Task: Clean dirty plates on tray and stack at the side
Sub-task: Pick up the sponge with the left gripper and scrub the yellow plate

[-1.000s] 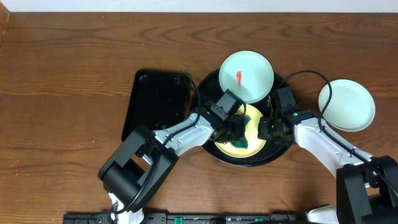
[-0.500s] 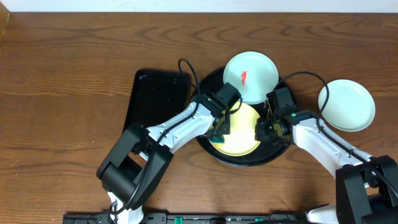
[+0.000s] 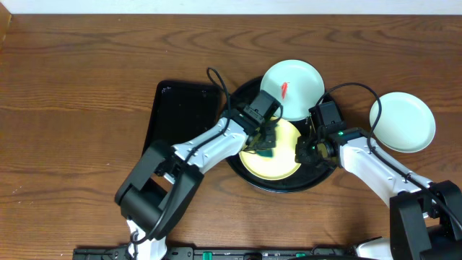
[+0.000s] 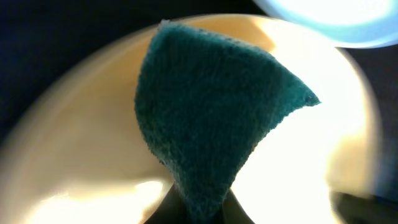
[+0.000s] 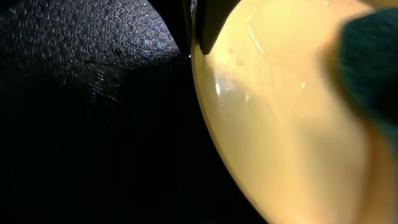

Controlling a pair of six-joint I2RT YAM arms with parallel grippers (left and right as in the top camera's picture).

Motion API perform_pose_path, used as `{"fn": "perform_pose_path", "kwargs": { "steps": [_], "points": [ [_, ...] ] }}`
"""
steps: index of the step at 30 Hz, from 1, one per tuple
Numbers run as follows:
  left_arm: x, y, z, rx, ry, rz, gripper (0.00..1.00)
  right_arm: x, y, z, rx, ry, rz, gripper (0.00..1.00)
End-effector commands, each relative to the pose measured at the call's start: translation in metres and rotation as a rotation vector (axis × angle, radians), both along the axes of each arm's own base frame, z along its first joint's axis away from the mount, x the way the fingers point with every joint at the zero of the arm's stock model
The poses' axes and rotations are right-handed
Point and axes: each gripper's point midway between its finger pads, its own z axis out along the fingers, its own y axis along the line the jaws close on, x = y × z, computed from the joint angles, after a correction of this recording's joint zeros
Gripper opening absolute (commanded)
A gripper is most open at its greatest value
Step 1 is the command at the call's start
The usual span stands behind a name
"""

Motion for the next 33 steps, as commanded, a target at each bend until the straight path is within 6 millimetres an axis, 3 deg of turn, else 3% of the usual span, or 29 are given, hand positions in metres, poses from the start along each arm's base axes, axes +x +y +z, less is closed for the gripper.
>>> {"fn": "perform_pose_path", "kwargs": {
  "steps": [1,6,11,16,18,21,25,28,33],
  "points": [
    [-0.032,-0.039,0.001,-0.151,0.123,-0.055,0.08,-0.002,-0.014,-0.005,-0.077,0.002,0.007,0.01],
    [-0.037,-0.045,-0.004,-0.15,0.138,-0.048,0.08,-0.002,-0.015,-0.005,-0.078,0.003,0.007,0.01],
    [-0.039,-0.029,-0.022,-0.069,0.16,-0.036,0.08,-0.002,-0.015,-0.005,-0.078,0.003,0.007,0.01],
    [-0.025,0.05,-0.041,0.342,0.031,0.023,0.08,-0.003,-0.015,-0.005,-0.078,0.003,0.007,0.01],
    [-0.016,0.079,-0.035,0.498,-0.032,0.047,0.08,-0.003,-0.015,-0.005,-0.078,0.003,0.007,0.01],
    [-0.001,0.107,-0.014,0.672,-0.114,0.073,0.08,-0.003,-0.015,-0.005,-0.078,0.004,0.007,0.01],
    [0.016,0.109,0.018,0.738,-0.17,0.07,0.08,-0.003,-0.015,-0.005,-0.078,0.004,0.007,0.01],
    [0.026,0.096,0.041,0.701,-0.184,0.076,0.08,-0.004,-0.015,-0.006,-0.079,0.008,0.007,0.01],
    [0.024,0.074,0.067,0.561,-0.163,0.072,0.08,-0.006,-0.016,-0.006,-0.084,0.014,0.015,0.01]
  ]
}}
